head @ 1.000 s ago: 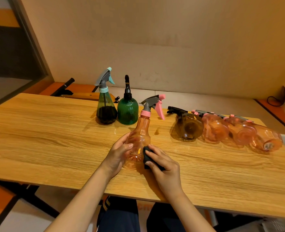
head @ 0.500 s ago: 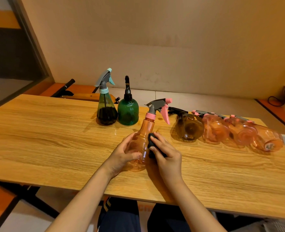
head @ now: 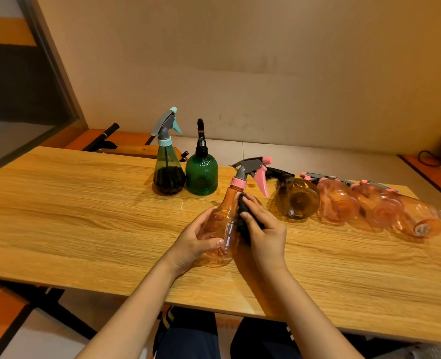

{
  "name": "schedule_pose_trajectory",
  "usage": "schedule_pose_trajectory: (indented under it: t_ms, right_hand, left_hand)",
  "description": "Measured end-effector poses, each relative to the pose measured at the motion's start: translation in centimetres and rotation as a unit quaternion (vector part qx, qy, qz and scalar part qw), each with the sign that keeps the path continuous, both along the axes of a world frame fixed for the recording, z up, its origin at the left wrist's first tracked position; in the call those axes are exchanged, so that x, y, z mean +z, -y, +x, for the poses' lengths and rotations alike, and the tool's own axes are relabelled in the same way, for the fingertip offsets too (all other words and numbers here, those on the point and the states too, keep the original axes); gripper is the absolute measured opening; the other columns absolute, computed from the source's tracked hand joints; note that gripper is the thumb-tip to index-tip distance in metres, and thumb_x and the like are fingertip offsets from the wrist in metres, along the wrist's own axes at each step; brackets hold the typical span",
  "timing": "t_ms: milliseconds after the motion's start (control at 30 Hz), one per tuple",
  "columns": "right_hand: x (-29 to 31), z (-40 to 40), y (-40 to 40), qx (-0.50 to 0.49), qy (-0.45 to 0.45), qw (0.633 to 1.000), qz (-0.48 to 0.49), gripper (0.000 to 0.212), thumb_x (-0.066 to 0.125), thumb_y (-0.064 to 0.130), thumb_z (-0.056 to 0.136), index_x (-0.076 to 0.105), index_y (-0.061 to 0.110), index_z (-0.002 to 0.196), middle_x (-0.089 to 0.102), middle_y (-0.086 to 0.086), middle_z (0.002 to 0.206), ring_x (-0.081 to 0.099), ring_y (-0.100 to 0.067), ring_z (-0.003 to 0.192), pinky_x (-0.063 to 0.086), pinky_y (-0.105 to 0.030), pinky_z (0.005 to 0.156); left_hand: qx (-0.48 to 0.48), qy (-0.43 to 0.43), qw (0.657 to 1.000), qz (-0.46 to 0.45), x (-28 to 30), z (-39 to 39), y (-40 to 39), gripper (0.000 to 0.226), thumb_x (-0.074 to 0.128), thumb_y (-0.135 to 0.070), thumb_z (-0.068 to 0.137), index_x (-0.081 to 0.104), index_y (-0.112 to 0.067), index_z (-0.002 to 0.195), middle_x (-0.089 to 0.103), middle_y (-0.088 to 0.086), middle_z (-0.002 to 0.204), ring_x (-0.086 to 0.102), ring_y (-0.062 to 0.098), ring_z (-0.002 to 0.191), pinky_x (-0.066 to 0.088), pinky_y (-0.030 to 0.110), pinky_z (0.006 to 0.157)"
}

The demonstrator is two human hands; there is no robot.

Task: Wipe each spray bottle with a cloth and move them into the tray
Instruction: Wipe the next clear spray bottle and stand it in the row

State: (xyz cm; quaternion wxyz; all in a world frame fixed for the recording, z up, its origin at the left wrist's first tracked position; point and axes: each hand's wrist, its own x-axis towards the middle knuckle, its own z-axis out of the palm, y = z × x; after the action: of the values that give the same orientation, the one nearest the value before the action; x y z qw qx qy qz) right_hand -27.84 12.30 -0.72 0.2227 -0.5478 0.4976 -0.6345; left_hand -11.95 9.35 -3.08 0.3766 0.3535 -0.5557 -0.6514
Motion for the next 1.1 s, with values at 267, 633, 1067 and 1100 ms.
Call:
schedule_pose_trajectory:
  t_ms: [267,633,1067,1100]
  right_hand:
    - [-1.9,-0.6,-2.1,0.057,0.012,0.997,0.057,0.053,0.061,-0.002,0.084,0.051,0.037,0.117,0.05,0.019,0.125,0.041,0.013,0.12,0.032,-0.007,0.098]
    - [-3.0,-0.6,-3.1,0.019,-0.09,0.996,0.008,0.052,0.069,-0.003,0.077,0.057,0.023,0.12,0.051,0.021,0.123,0.044,0.008,0.12,0.034,-0.009,0.1]
    - [-3.4,-0.5,-3.5,0.016,-0.214,0.973,-0.084,0.04,0.056,0.014,0.083,0.058,0.018,0.123,0.054,0.009,0.127,0.046,-0.004,0.124,0.035,-0.021,0.104]
    - [-3.4,-0.5,-3.5,0.018,-0.216,0.973,-0.084,0.04,0.056,0.015,0.083,0.057,0.019,0.122,0.054,0.01,0.127,0.046,-0.002,0.124,0.035,-0.02,0.104]
  left_hand:
    - [0.071,0.062,0.992,-0.089,0.2,-1.0,-1.0,0.085,0.08,-0.056,0.048,0.045,-0.042,0.124,0.052,-0.007,0.13,0.056,0.004,0.117,0.049,0.02,0.088]
    - [0.097,0.089,0.988,-0.079,0.2,-1.3,-1.0,0.056,0.063,-0.05,0.071,0.043,-0.035,0.121,0.058,-0.011,0.117,0.058,-0.007,0.102,0.049,0.016,0.082]
    - [0.052,0.054,0.997,0.008,1.4,0.3,-0.5,0.059,0.081,-0.025,0.072,0.055,-0.015,0.124,0.068,0.001,0.105,0.068,0.011,0.092,0.053,0.018,0.069]
    - [0.039,0.049,0.998,0.018,1.3,0.8,-0.3,0.074,0.086,-0.034,0.061,0.054,-0.017,0.126,0.068,0.004,0.109,0.068,0.013,0.094,0.053,0.021,0.071]
